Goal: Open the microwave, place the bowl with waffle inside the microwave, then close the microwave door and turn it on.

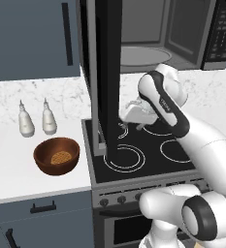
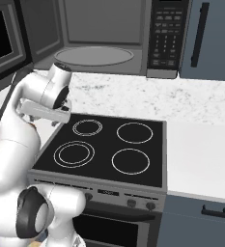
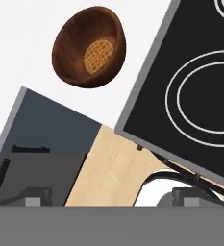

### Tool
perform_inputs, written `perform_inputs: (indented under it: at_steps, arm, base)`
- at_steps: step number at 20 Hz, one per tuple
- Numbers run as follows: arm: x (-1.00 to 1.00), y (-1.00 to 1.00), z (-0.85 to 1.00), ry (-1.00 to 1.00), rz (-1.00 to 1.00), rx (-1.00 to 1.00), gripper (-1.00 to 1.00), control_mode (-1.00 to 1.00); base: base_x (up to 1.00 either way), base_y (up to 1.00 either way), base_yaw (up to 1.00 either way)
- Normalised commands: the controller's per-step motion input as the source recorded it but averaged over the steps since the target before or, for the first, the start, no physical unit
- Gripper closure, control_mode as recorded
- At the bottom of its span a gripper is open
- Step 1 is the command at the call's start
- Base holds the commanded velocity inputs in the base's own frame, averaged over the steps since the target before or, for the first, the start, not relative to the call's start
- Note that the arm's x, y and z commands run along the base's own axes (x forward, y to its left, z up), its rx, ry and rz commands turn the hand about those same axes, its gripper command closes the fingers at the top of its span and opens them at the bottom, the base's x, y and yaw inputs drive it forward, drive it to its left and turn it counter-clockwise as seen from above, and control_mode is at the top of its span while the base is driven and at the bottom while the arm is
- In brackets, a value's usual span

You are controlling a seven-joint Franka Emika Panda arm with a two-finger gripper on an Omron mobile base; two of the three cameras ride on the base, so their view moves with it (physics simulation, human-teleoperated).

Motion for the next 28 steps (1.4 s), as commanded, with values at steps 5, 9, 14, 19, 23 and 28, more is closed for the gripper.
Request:
perform_inputs:
  at_steps: [5, 9, 14, 19, 23, 28]
  arm:
    - [0.19, 0.54, -0.27, -0.13, -0.29, 0.00, -1.00, -1.00]
    - [0.31, 0.40, -0.44, -0.09, -0.23, -0.01, -1.00, -1.00]
    - [0.32, 0.25, -0.48, -0.06, -0.14, -0.01, -1.00, -1.00]
    - [0.23, 0.04, -0.20, 0.00, -0.02, 0.00, -1.00, -1.00]
    - [0.19, 0.03, 0.00, 0.04, 0.00, 0.00, -1.00, -1.00]
    - [0.25, 0.19, -0.02, 0.05, 0.00, 0.00, -1.00, -1.00]
  base:
    - [0.00, 0.00, 0.00]
    - [0.00, 0.00, 0.00]
    - [0.00, 0.00, 0.00]
    - [0.00, 0.00, 0.00]
    - [0.00, 0.00, 0.00]
    - [0.00, 0.00, 0.00]
